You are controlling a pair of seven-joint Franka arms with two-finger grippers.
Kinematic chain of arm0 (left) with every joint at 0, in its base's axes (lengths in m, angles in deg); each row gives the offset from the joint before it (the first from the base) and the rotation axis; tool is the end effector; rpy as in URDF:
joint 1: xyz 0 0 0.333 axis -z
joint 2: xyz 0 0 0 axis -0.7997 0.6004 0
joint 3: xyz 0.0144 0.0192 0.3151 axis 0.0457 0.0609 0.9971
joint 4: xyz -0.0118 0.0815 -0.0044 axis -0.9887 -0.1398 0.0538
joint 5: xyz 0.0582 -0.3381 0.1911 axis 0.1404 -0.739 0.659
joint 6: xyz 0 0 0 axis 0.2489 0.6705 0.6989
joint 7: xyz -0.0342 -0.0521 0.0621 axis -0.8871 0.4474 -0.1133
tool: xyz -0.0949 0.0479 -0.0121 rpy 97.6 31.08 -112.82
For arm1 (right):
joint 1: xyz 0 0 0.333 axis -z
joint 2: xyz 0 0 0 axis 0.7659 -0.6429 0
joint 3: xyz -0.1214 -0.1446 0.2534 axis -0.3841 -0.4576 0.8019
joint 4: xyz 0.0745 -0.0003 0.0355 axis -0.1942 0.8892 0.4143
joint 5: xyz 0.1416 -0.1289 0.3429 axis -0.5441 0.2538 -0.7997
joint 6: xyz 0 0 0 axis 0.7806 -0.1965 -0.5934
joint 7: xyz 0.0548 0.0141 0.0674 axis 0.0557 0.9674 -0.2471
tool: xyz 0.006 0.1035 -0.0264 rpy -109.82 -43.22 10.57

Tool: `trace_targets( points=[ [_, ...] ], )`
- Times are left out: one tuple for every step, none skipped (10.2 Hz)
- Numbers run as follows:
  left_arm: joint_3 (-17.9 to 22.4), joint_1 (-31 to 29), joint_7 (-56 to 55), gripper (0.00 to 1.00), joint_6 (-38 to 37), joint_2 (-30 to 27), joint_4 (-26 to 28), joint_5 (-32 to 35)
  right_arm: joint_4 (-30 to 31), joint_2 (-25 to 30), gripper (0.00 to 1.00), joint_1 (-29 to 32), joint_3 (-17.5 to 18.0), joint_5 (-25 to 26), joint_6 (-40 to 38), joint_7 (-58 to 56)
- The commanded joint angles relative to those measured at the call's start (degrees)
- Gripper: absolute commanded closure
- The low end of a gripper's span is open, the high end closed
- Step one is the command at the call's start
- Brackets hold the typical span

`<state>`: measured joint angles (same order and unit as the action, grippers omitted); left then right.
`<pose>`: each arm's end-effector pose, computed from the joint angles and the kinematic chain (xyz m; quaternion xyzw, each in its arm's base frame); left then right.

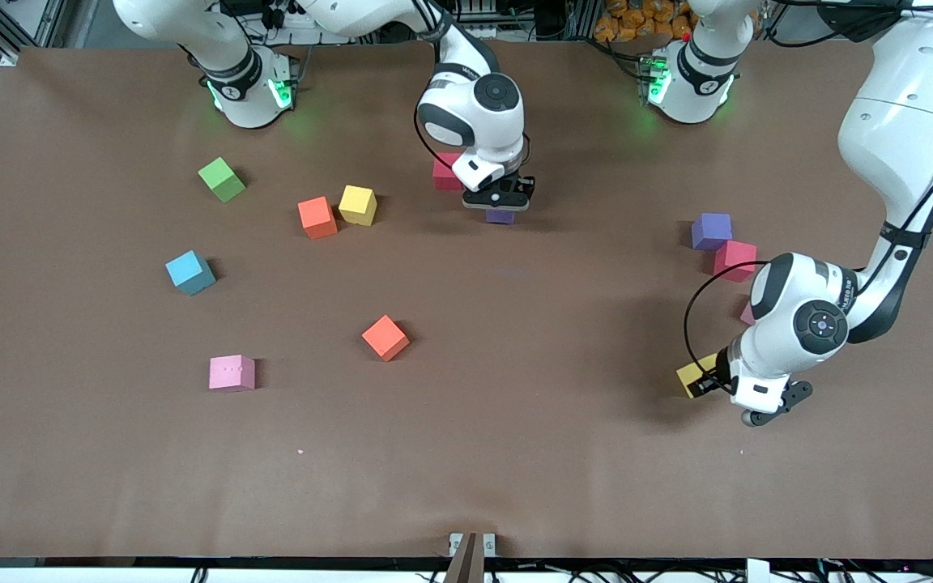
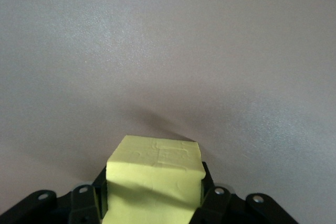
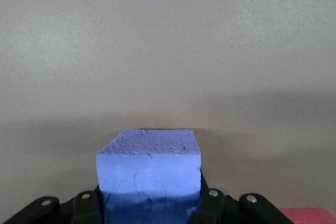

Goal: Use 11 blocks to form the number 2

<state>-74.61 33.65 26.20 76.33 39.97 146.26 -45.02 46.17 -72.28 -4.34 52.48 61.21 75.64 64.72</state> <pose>0.6837 -0.0703 0.2075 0.9682 0.2489 0.0206 0.0150 0.3078 0.5850 0.2103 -0.9981 0.0536 -0.0031 0.0296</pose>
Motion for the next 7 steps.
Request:
trace_targets(
  points=[
    [0.1, 0.1, -0.1, 1.0, 0.2, 0.1, -0.6, 0.4, -1.0, -0.6, 0.65, -1.5, -0.5, 0.8, -0.5, 2.8],
    [0.1, 0.1, -0.1, 1.0, 0.2, 0.1, -0.5, 0.4, -1.1, -0.6, 0.65, -1.7, -0.5, 0.9, -0.5, 3.2],
    [0.1, 0.1, -0.2, 1.0, 0.2, 0.1, -0.5, 0.4, -1.0, -0.6, 0.65, -1.7, -0.5, 1.0, -0.5, 3.2],
    [0.1, 0.1, -0.1, 1.0, 0.2, 0.1, -0.5, 0.4, -0.9, -0.6, 0.65, -1.7, -0.5, 1.1, -0.5, 3.2],
    [0.1, 0.0, -0.1, 1.0, 0.2, 0.1, -0.5, 0.4, -0.8, -0.7, 0.65, -1.7, -0.5, 1.2, -0.5, 3.2],
    [0.1, 0.0, -0.1, 1.0, 0.2, 0.1, -0.5, 0.4, -0.6, -0.9, 0.65, -1.7, -0.5, 1.4, -0.5, 3.2],
    [0.1, 0.0, -0.1, 1.0, 0.2, 0.1, -0.5, 0.4, -0.6, -1.0, 0.65, -1.7, -0.5, 1.4, -0.5, 3.2]
  ],
)
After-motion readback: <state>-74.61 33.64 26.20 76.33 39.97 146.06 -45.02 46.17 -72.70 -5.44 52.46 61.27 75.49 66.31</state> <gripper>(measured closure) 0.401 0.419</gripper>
